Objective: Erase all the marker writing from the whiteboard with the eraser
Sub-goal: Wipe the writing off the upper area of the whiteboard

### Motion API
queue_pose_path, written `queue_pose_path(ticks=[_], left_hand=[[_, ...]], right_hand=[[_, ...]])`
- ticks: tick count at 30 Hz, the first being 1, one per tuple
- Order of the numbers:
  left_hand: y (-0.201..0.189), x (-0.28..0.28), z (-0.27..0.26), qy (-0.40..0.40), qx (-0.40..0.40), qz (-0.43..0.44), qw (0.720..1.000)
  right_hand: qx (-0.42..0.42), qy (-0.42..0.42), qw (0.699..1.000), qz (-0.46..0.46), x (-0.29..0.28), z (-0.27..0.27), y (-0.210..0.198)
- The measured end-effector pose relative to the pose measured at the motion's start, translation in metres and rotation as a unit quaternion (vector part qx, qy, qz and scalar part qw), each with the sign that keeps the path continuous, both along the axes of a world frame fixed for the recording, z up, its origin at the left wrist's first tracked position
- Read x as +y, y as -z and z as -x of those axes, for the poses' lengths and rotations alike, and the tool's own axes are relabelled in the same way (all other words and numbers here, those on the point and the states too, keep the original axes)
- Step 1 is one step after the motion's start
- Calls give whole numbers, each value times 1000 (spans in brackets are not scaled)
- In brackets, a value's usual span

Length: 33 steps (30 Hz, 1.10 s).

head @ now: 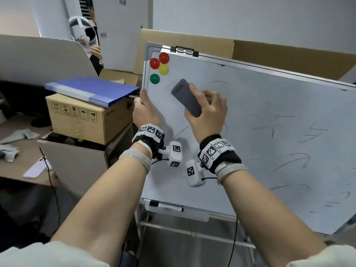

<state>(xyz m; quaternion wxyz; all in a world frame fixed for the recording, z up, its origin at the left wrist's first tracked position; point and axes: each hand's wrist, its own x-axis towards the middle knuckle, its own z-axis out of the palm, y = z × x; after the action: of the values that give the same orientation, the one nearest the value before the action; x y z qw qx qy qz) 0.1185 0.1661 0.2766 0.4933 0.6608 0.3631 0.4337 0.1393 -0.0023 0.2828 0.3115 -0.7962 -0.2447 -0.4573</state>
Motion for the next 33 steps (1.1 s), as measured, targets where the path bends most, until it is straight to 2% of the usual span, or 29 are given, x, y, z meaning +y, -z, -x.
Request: queue_pose_path(ticks=[5,8,10,18,25,27,29,31,33], left_hand=[[2,-6,-3,-17,-9,0,1000],[3,-12,-5,-40,-24,0,999],[3,-14,-5,-48,-25,-2,999],[8,-6,-7,-65,-30,-10,997],[8,-11,-7,-86,-33,-10,996],[7,-10,-4,-87,-30,-9,996],[7,-9,-2,-85,-26,-8,996],[4,-11,0,-84,-27,-7,996],[6,-14,1,-91,-23,-17,995]], right_hand=[[-10,18,999,28,-6,-2,-3],[1,51,997,-52,-21,-8,-14],[6,64,995,-73,-26,-9,-17],[-4,14,1000,24,-22,1,-10],[37,91,987,-129,-45,-7,-30],[47,71,990,-111,-41,-2,-25],[38,35,998,-46,-35,5,-13],[17,34,999,15,-33,8,-6],[23,56,998,-20,-42,5,-10]])
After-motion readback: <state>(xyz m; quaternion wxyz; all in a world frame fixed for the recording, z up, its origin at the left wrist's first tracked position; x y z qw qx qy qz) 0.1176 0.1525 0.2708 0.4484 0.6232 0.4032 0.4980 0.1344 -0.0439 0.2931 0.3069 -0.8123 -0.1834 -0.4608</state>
